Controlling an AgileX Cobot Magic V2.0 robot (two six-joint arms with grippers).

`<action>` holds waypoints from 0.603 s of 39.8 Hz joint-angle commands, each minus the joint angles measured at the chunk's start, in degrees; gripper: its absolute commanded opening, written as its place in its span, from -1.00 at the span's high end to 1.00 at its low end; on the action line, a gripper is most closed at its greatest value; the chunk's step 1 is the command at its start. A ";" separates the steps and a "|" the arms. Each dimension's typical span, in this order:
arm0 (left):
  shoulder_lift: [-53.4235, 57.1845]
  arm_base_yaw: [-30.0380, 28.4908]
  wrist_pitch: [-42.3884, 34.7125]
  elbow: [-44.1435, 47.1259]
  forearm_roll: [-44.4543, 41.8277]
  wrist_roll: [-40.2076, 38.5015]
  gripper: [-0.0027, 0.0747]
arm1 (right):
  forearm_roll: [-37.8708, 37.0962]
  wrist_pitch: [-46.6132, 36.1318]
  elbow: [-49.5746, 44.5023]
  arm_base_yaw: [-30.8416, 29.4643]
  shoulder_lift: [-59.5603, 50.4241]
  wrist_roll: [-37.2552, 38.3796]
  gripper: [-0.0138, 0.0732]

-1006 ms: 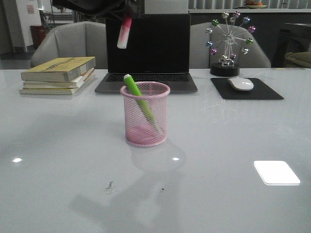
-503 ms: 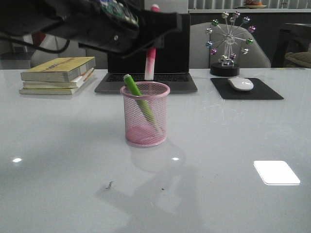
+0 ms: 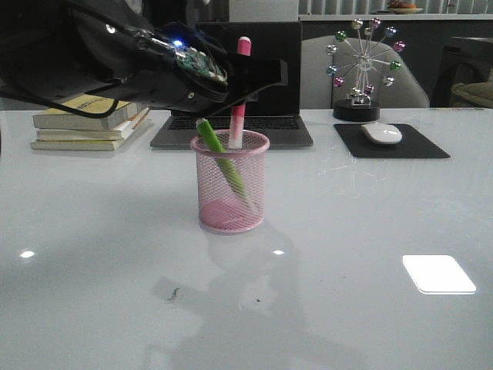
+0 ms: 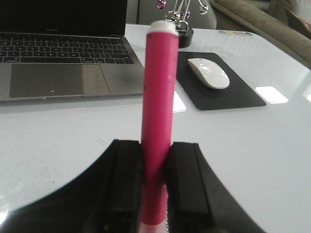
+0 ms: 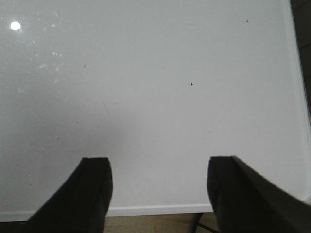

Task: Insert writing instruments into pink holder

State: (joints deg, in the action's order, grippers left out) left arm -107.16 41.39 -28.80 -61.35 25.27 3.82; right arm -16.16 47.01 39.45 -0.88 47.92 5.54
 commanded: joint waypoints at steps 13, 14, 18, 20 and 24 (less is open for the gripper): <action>2.77 0.39 -5.44 -1.45 -0.40 -0.51 -0.15 | -2.15 -2.33 1.47 -0.29 -0.55 -0.17 -0.53; 2.88 0.39 -6.10 -1.45 -0.41 -0.51 -0.15 | -2.15 -2.33 1.47 -0.29 -0.55 -0.17 -0.53; 3.93 -0.08 -9.31 -1.45 -1.23 0.89 -0.15 | -2.15 -2.33 1.47 -0.29 -0.55 -0.17 -0.53; 5.19 -0.73 -10.21 -1.45 -1.99 3.53 -0.15 | -2.15 -2.33 1.47 -0.29 -0.55 -0.17 -0.53; 8.84 -2.31 -9.14 -1.45 -2.08 11.09 -0.15 | -2.15 -2.40 1.47 -0.29 -0.55 -0.17 -0.53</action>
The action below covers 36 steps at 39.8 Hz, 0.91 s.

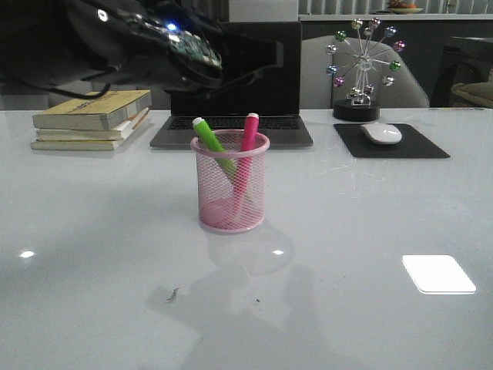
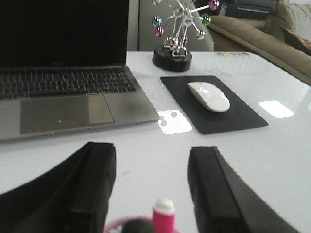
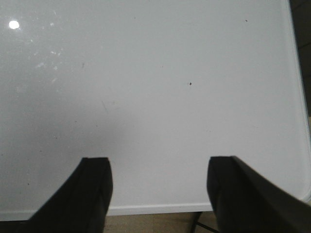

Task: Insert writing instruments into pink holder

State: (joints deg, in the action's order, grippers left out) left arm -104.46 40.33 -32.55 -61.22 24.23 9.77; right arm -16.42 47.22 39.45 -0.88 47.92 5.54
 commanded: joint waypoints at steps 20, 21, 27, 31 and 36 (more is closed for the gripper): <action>30.04 -23.55 18.83 0.54 -2.31 9.59 -0.15 | -1.89 -6.30 1.47 -0.29 -0.55 -0.17 -0.53; 31.09 -24.90 19.42 1.18 -2.43 9.59 -0.15 | -1.89 -6.58 1.47 -0.29 -0.55 -0.17 -0.53; 39.18 -31.06 23.18 5.52 -3.11 9.59 -0.15 | -1.89 -7.42 1.47 -0.29 -0.55 -0.17 -0.53; 44.64 -33.92 26.48 8.95 -4.69 9.59 -0.15 | -1.77 -7.41 1.47 -0.29 -0.55 -0.17 -0.53; 51.95 -36.99 29.70 14.34 -5.97 9.59 -0.15 | -0.34 -7.53 1.47 -0.29 -0.55 -0.17 -0.53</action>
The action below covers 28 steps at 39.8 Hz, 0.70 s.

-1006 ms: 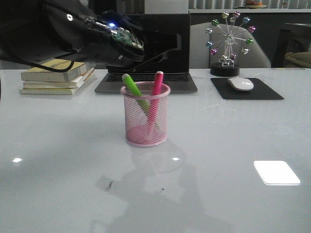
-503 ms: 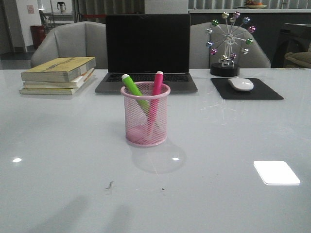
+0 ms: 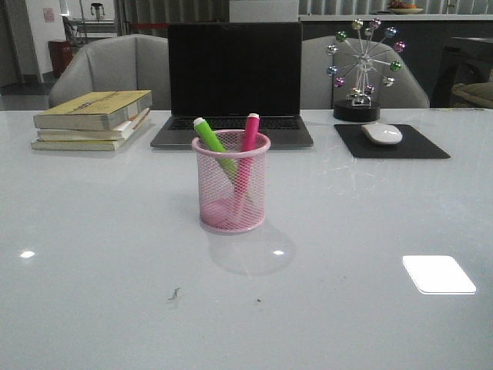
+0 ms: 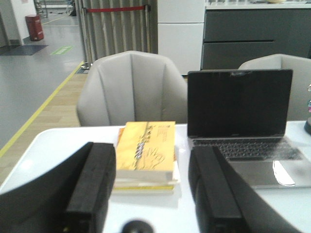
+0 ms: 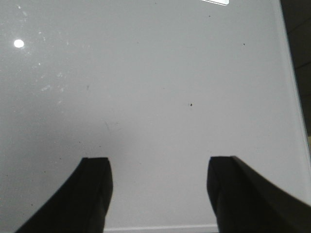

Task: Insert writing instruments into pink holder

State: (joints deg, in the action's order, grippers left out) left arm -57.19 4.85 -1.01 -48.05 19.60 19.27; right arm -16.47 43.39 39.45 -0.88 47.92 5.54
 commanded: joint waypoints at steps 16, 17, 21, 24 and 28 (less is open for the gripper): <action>20.13 -7.69 3.93 12.63 -4.40 0.09 -0.15 | 2.57 -4.53 1.47 -0.29 -0.55 -0.17 -0.53; 20.41 -7.69 3.93 12.95 -4.40 0.09 -0.15 | 2.57 -4.53 1.47 -0.29 -0.55 -0.17 -0.53; 20.67 -7.69 4.33 13.19 -4.40 0.09 -0.15 | 2.63 -4.53 1.47 -0.29 -0.55 -0.17 -0.53; 20.67 -7.69 4.33 13.19 -4.40 0.09 -0.15 | 2.79 -4.53 1.47 -0.29 -0.55 -0.17 -0.50; 20.67 -7.69 4.33 13.19 -4.40 0.09 -0.15 | 3.80 -4.47 1.47 -0.29 -0.55 -0.17 -0.26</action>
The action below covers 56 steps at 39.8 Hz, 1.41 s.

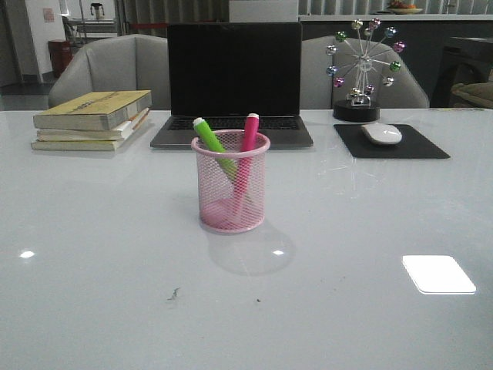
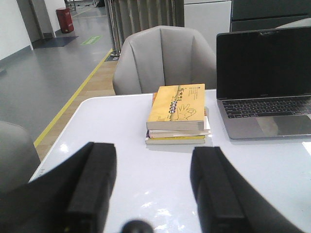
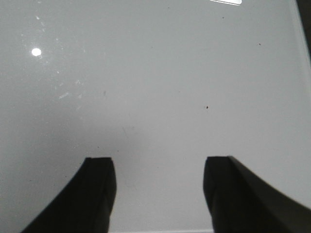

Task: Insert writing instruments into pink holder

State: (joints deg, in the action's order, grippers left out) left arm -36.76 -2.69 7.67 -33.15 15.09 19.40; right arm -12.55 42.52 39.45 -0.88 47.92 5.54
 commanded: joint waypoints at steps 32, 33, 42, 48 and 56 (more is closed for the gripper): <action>0.24 -0.15 -4.34 -1.71 0.11 -0.03 -0.15 | 6.77 -7.14 1.47 -0.29 -0.55 -0.17 0.55; 0.24 -0.15 -4.34 -1.71 0.11 -0.03 -0.15 | 6.77 -7.14 1.47 -0.29 -0.55 -0.17 0.55; 0.24 -0.15 -4.34 -1.71 0.11 -0.03 -0.15 | 4.32 -7.97 1.10 0.60 -0.55 -0.17 0.55; 0.24 -0.15 -4.34 -1.71 0.11 -0.03 -0.15 | 4.81 -12.14 -2.04 2.69 -4.28 -0.17 0.55; 0.12 -0.15 -4.34 -1.71 0.11 -0.03 -0.15 | 7.45 -29.47 -12.40 4.74 -15.89 -0.11 0.55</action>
State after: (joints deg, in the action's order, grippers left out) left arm -36.76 -2.69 7.67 -33.15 15.09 19.40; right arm -6.02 24.55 29.23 3.64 36.67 5.54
